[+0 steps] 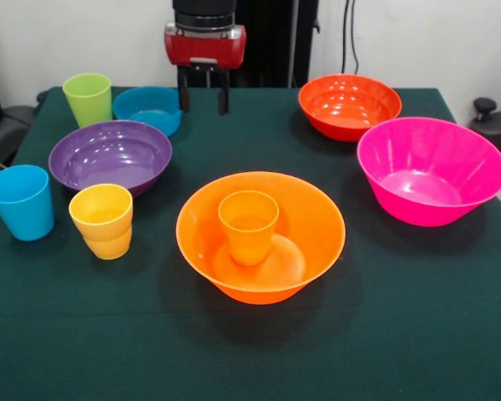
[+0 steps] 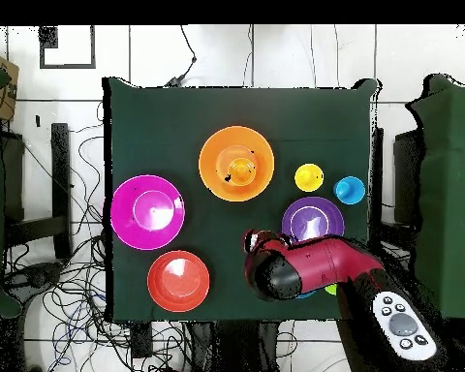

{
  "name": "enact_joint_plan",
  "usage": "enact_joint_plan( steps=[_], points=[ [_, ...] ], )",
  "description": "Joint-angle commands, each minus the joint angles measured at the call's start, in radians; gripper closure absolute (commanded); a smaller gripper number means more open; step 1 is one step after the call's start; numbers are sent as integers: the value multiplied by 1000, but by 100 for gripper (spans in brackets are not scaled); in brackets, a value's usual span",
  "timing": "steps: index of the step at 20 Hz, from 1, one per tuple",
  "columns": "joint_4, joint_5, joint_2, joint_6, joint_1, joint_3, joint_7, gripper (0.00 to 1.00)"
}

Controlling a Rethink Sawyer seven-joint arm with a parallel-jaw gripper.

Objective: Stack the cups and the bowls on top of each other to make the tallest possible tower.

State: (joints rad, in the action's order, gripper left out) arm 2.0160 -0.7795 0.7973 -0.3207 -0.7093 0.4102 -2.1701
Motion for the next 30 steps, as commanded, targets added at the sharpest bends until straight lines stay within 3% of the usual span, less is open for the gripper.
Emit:
enact_joint_plan(
  steps=[1, 6, 8, 10, 12, 18, 22, 30],
  points=[
    [-88, -76, -124, -36, 82, -90, -35, 0],
    [-137, -73, -178, 36, 167, -193, -126, 0],
    [-109, -67, -150, 23, 133, -179, -59, 0],
    [-57, -31, -99, -39, 50, -111, 64, 0],
    [-27, -17, -74, -61, -3, -74, 122, 0],
    [-89, -64, -147, 20, 14, -103, 41, 0],
    [-96, -27, -135, -42, -34, -39, 111, 0],
    [-150, -48, -228, 21, 65, -89, 1, 0]
  ],
)
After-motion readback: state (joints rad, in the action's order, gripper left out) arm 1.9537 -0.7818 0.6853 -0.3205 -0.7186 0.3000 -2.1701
